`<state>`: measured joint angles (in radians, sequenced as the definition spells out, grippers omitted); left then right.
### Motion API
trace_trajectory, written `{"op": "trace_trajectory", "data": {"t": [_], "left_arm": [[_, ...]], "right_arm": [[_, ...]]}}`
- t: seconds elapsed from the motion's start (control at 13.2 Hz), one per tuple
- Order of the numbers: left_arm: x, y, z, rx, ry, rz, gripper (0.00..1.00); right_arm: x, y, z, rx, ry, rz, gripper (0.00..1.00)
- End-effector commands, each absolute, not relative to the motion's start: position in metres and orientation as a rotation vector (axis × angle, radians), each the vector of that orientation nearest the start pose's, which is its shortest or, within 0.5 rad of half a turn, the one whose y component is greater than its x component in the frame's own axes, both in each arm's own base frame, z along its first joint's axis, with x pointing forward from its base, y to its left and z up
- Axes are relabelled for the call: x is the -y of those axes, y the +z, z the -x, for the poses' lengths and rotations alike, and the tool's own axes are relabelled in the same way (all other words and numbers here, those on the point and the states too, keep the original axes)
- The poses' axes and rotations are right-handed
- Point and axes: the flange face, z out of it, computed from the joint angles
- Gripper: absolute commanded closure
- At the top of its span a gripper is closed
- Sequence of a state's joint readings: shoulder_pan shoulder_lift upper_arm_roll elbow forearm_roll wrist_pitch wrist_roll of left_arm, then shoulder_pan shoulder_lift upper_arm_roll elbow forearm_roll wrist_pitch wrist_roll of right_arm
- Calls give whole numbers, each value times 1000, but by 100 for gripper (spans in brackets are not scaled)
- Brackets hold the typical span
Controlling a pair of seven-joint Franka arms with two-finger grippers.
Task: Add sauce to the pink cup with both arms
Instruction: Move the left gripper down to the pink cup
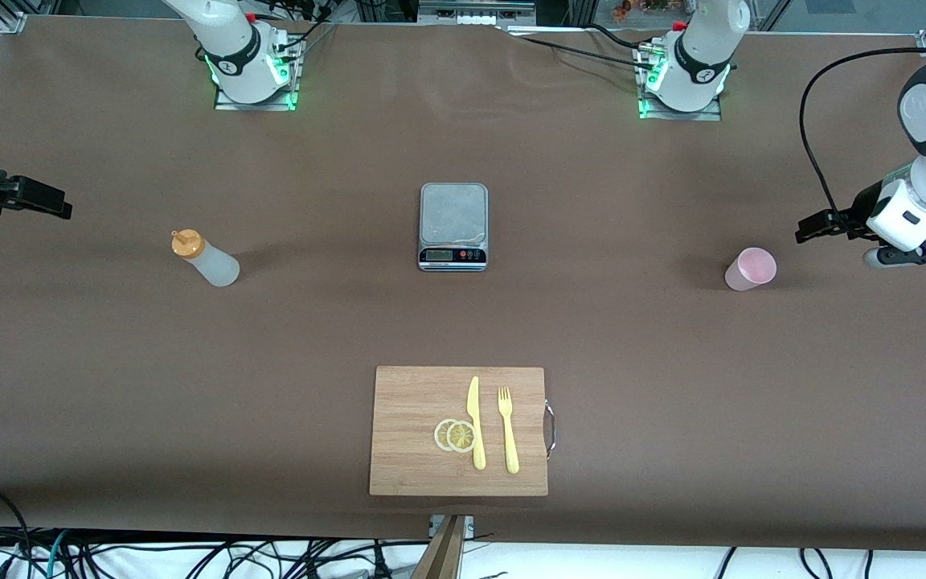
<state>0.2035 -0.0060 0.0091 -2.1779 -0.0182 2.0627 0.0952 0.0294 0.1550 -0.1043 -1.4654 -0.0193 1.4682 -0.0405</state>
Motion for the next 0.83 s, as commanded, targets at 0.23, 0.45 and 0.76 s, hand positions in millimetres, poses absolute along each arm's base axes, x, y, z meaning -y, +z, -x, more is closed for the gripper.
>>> {"op": "trace_trajectory", "data": {"t": [0.23, 0.45, 0.76], "left_arm": [[-70, 347, -485, 164, 144, 3123, 0], [-62, 325, -473, 140, 141, 3041, 0], [-69, 310, -476, 132, 107, 3039, 0]], "right_arm": [[41, 572, -594, -49, 255, 3161, 0], [42, 572, -594, -49, 255, 3164, 0], [43, 573, -594, -45, 259, 3173, 0]]}}
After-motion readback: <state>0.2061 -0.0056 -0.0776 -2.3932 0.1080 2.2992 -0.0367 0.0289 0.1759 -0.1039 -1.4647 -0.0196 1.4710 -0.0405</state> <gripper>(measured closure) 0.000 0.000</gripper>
